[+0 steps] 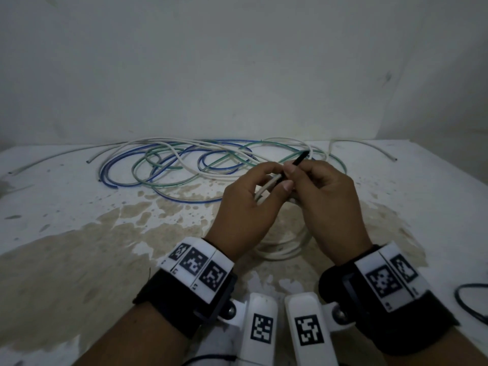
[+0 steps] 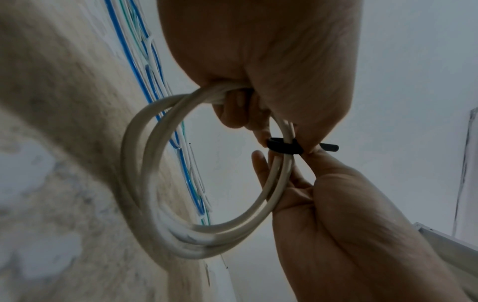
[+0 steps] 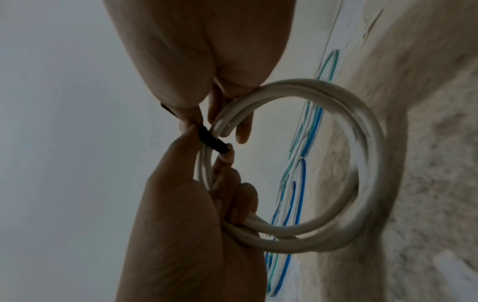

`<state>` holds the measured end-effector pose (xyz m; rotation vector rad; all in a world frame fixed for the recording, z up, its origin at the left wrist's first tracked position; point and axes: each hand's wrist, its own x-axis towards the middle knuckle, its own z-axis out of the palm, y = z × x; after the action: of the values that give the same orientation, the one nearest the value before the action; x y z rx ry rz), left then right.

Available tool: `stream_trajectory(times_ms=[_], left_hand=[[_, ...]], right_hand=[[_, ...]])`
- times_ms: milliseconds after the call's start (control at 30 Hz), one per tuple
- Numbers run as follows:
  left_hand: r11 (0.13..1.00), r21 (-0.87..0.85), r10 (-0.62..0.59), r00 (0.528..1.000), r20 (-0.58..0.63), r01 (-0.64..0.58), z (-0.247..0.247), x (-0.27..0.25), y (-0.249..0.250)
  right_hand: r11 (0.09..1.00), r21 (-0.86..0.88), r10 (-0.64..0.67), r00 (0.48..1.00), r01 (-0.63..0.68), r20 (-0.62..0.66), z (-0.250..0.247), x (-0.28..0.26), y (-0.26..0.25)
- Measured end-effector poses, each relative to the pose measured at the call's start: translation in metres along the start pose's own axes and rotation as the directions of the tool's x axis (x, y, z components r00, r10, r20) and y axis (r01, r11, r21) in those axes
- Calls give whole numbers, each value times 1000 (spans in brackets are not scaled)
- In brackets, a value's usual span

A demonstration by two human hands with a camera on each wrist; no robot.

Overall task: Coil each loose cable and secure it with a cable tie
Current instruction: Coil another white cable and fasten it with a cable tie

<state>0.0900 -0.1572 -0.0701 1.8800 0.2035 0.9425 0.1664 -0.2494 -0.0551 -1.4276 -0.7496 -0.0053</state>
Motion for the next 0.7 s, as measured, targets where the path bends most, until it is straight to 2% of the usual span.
stream_trajectory(times_ms=[167,333,467,600,700], left_hand=[[994,-110,-26,1000,9,27,-1,-1,-1],[941,-316,-131,991,-13,120,-1,2,-2],[948,-304,-117,991,-62,93,0,1,0],[939,-329,-120,992,-46,99,0,0,0],[968,-230,-115,993,-40,103,0,2,-6]], right_hand=[[1000,-8,-13,1000,13,-6,3,-1,-2],[999,-35,-27,1000,26,-10,0,-3,-5],[998,-48,-36,999,35,-18,1,-3,-4],[998,-57,-33,999,32,-34,0,-4,-3],[999,-40,-19,998,16,-55,1,-3,-2]])
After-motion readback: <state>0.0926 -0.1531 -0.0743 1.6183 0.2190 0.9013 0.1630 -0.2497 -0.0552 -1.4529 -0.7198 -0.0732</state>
